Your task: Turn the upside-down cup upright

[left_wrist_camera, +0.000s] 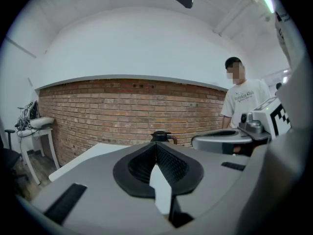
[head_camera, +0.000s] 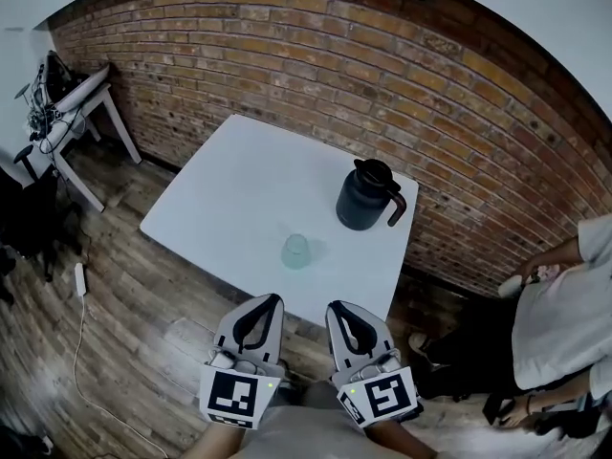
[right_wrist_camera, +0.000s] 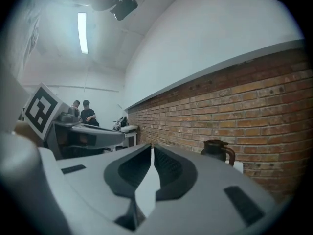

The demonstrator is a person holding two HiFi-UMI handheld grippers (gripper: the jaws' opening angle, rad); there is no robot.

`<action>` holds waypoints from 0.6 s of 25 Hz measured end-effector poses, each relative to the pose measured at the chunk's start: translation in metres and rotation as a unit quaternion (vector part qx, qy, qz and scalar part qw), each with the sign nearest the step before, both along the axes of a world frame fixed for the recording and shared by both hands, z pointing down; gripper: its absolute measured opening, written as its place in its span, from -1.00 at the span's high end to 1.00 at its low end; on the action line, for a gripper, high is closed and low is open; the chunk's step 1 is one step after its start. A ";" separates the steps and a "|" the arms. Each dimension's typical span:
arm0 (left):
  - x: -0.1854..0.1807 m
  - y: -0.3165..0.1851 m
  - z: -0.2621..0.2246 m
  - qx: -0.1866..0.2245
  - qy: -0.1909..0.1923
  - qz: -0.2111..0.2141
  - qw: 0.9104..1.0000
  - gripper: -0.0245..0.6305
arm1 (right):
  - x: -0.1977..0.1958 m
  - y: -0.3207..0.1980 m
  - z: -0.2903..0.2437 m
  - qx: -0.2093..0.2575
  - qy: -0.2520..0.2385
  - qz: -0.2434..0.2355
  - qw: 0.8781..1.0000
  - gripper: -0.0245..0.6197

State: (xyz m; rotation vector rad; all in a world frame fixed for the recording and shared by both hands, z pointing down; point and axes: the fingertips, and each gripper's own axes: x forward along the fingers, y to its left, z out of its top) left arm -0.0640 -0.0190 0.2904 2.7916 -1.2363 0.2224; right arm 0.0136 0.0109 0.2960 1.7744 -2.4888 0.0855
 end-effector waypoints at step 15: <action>0.015 -0.042 0.031 -0.036 -0.014 -0.022 0.999 0.89 | 0.025 -0.065 0.101 -0.055 0.011 -0.013 0.998 0.50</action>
